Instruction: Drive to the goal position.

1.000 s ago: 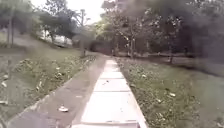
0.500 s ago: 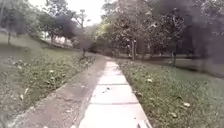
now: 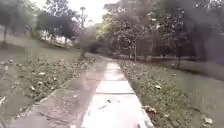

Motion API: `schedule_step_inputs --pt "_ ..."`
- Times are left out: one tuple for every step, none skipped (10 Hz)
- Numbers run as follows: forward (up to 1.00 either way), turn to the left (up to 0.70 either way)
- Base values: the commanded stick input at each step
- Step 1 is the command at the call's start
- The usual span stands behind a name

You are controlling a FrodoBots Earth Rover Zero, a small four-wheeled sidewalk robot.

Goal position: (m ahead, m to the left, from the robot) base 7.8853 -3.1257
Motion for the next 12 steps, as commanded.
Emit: schedule_step_inputs --pt "1.00 0.00" --pt "1.00 0.00" --pt "1.00 0.00" --pt "1.00 0.00" --pt "1.00 0.00" --pt "1.00 0.00" --pt "1.00 0.00" --pt "1.00 0.00" --pt "1.00 0.00" --pt "1.00 0.00" --pt "1.00 0.00" --pt "1.00 0.00"
